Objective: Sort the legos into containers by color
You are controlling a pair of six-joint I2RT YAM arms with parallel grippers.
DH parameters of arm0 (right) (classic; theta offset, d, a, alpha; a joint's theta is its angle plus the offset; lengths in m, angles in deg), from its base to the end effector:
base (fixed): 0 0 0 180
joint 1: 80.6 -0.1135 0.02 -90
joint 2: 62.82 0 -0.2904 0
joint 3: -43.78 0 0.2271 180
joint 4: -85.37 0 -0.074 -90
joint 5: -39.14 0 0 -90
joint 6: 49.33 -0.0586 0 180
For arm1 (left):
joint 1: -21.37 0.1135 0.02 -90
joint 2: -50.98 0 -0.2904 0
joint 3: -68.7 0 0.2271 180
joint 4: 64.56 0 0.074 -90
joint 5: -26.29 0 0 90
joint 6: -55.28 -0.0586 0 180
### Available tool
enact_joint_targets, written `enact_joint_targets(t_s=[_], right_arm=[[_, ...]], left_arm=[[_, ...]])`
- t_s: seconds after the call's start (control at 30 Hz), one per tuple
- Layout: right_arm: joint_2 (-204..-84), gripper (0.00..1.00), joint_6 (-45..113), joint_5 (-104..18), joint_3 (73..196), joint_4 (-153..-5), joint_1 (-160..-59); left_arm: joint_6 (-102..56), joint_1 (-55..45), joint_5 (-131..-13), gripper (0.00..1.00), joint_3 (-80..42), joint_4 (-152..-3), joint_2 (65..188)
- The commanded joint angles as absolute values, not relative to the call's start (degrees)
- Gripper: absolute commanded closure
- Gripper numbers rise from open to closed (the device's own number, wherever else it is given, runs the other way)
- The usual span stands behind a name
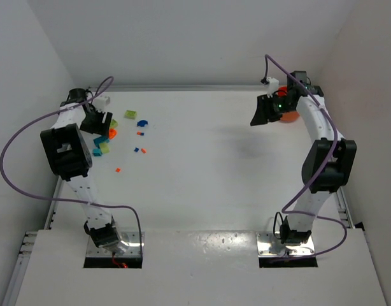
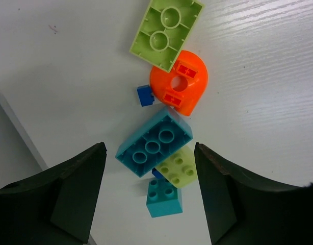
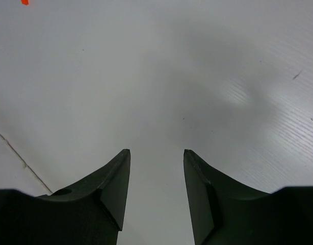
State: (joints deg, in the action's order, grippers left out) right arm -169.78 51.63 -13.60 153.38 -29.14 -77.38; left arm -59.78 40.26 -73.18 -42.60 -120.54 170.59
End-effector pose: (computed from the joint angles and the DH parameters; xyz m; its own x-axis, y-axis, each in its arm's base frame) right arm 0.3880 0.0137 0.2944 -0.8283 -0.1050 -0.5504 -0.3958 0.8049 0.4421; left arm 0.4245 0.1351 0.2144 -0.8789 0.1408 -0.4558 0.1330 0.9899 0.0495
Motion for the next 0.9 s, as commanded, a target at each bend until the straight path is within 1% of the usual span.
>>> enact_joint_targets(t_s=[0.0,0.03,0.33,0.67,0.87], right_arm=[[-170.6,0.54,52.8,-13.6,156.1,-29.5,-77.8],[-171.1,0.53,52.8,-13.6,156.1,-29.5,-77.8],[-172.9,0.53,52.8,-15.3,158.3,-28.9,-78.8],[-174.5,0.53,52.8,-16.4,159.4,-28.9,-79.9],[-175.1,0.53,52.8,-16.9,159.9,-28.9,-79.9]], left_arm=[[-60.4,39.4,-72.8,0.25,-45.2,-120.4,172.1],[-60.4,39.4,-72.8,0.25,-45.2,-120.4,172.1],[-60.4,39.4,-72.8,0.25,-46.5,-120.4,173.9],[-62.8,39.4,-71.3,0.23,-42.0,-120.4,173.4],[-63.3,39.4,-71.3,0.23,-41.5,-120.4,173.4]])
